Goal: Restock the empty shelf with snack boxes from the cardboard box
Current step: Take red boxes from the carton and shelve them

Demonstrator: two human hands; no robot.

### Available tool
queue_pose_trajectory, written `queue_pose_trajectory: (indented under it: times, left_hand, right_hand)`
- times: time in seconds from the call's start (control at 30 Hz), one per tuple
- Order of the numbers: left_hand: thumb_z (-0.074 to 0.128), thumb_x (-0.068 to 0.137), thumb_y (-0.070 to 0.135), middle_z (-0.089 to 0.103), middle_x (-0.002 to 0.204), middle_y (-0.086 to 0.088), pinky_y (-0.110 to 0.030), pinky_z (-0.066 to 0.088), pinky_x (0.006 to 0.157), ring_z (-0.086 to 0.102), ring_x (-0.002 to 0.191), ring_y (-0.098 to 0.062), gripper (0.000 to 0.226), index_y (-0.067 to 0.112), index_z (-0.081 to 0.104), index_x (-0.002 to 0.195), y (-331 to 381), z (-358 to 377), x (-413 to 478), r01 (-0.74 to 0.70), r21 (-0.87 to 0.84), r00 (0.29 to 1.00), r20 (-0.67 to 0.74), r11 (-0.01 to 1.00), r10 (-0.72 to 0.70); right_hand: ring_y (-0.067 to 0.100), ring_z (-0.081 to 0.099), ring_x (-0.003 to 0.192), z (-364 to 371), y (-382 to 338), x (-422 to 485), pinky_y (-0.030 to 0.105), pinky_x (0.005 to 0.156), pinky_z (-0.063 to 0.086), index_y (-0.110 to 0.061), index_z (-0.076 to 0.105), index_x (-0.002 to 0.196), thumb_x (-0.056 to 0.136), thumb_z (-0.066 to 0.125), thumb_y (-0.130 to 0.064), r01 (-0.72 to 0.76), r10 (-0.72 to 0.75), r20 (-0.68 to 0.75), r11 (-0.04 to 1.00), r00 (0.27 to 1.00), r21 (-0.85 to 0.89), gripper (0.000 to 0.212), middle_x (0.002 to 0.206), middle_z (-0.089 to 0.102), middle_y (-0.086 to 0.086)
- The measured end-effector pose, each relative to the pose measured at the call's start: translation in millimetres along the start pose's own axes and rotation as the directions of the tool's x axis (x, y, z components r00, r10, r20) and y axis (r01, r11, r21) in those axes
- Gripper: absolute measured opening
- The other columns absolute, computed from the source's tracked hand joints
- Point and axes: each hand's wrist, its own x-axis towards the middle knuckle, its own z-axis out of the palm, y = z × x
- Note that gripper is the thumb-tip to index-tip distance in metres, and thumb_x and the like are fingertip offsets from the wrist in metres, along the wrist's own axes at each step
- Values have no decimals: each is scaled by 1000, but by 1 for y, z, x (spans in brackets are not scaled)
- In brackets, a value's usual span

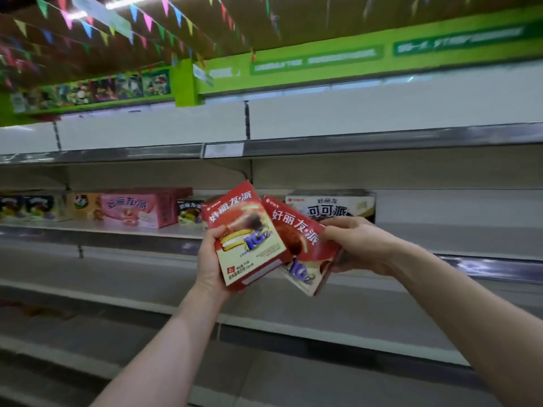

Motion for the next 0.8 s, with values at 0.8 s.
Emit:
queue_pose_trajectory:
  times: [0.8]
  left_hand:
    - [52,89,33,72,80,-17,-37,58,60,70,65,-32,30,7,66,94,-125,175,50,182,265,963,146,947,-226]
  right_hand:
    - [11,62,72,-243,52,21,20,52,44,-14,55,120,94,60,-12,41,-36,-414,999,909,4,27,96,65,9]
